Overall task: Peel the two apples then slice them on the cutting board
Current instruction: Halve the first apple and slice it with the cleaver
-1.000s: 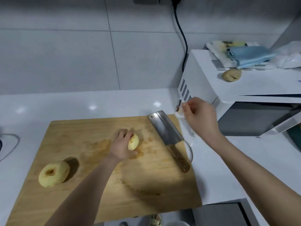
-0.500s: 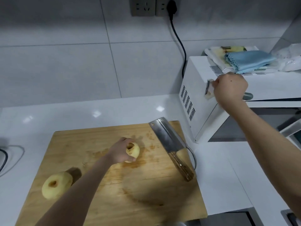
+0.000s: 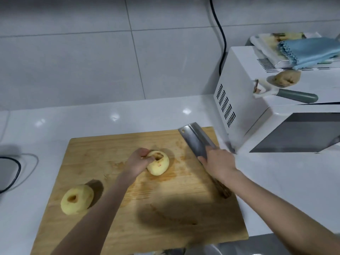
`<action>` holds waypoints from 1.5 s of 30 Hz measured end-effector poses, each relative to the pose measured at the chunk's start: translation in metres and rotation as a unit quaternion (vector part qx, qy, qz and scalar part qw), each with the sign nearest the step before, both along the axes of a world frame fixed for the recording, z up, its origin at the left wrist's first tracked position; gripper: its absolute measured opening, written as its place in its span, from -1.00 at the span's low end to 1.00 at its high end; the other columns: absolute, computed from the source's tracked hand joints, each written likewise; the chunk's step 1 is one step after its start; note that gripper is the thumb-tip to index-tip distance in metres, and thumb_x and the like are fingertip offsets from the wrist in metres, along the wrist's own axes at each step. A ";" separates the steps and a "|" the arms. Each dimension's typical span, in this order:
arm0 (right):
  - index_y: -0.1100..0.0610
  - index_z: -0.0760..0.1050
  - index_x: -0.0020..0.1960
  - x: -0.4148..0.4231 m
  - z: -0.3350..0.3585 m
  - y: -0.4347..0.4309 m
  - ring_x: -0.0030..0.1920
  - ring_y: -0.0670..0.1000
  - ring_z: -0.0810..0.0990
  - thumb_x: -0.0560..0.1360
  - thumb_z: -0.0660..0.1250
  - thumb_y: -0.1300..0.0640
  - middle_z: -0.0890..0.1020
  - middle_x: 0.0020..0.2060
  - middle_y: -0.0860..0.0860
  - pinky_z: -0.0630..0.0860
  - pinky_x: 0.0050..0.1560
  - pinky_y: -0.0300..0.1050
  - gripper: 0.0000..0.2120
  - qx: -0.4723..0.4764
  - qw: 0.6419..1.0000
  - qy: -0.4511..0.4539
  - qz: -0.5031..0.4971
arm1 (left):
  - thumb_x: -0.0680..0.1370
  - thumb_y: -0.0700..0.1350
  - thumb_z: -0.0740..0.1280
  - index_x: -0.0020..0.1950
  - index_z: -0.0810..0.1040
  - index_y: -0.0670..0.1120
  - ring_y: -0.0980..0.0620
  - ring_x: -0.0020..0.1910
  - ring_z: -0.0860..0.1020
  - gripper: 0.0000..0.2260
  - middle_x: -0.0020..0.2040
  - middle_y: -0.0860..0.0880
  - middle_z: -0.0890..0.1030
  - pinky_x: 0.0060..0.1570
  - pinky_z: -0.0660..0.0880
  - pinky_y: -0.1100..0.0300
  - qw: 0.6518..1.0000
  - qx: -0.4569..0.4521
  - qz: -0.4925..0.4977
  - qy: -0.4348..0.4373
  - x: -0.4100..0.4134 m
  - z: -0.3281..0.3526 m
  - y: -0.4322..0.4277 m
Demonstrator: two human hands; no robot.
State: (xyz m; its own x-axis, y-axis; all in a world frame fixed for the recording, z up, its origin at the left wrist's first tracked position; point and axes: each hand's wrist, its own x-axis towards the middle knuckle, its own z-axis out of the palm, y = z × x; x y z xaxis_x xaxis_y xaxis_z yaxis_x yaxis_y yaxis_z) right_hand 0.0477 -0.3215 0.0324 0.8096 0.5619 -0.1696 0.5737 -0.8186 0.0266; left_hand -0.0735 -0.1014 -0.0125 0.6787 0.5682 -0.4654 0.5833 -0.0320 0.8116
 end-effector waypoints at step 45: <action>0.12 0.35 0.09 -0.079 0.035 0.048 -0.42 -0.05 0.45 0.62 0.07 0.04 0.45 -0.38 -0.07 0.36 -0.45 -0.17 -0.82 0.192 0.950 0.242 0.055 | 0.39 -0.25 0.51 0.10 0.45 -0.12 -0.15 0.05 0.59 -0.63 0.12 -0.17 0.57 -0.19 0.63 0.00 0.975 -0.174 0.140 -0.004 -0.009 -0.004 -0.008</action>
